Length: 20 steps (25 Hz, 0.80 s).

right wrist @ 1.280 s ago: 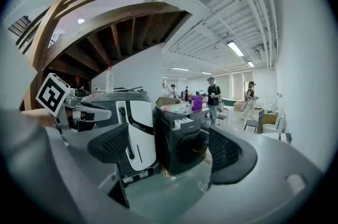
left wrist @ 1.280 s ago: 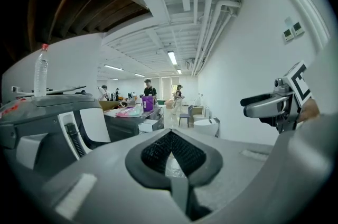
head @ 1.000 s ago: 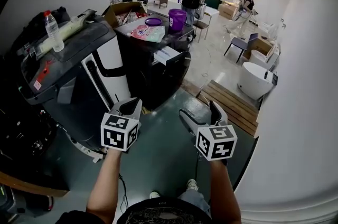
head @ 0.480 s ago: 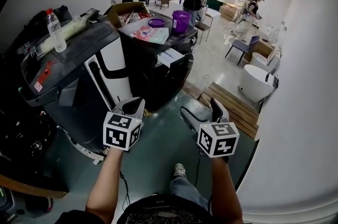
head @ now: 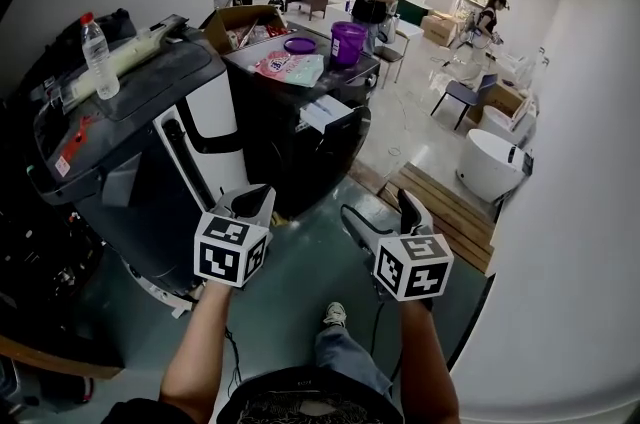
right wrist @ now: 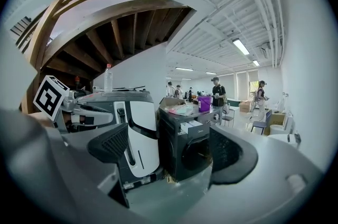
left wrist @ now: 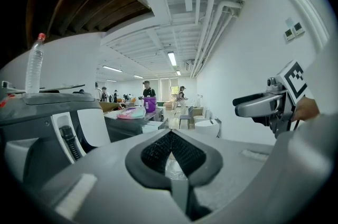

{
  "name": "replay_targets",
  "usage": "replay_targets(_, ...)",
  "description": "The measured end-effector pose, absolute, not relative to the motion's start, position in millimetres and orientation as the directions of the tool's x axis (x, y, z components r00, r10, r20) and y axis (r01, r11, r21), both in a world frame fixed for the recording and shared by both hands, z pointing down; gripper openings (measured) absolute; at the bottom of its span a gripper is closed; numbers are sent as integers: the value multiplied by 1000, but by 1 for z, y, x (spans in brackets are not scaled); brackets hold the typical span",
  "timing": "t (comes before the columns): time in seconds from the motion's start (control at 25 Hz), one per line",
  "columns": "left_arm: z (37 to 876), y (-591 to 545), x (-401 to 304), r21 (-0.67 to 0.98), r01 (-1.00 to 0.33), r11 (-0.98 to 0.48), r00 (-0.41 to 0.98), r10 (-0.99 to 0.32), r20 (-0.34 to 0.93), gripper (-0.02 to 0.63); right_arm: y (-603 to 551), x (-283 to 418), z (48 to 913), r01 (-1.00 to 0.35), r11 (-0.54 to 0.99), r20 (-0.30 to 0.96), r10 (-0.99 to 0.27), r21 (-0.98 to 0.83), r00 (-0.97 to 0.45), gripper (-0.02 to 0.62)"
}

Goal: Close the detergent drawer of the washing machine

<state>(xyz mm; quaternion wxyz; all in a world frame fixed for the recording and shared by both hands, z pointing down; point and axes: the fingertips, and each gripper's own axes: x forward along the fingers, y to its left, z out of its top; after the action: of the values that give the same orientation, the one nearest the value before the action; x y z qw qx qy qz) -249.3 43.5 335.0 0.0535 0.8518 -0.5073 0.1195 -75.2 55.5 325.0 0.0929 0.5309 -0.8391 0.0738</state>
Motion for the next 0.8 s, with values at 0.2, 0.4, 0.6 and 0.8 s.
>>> replay_targets(0.2,349,17,-241,-28,-879,-476,450,-849,277,0,28,-65,342,-902,429,246,-871,-42,-426,486)
replay_targets(0.4,347,-28,-228,-45,-887,-460,430,-857,283,0,-21,-48,342,-899,435,240,-868,-52,-435,483)
replay_targets(0.6,337,-81,-216,-60,-905,-420,388,-876,285,0,-78,-31,343,-886,456,245,-853,-82,-462,480)
replay_targets(0.8,331,-129,-199,-68,-918,-390,356,-888,290,0,-132,-12,342,-874,475,252,-838,-102,-484,476)
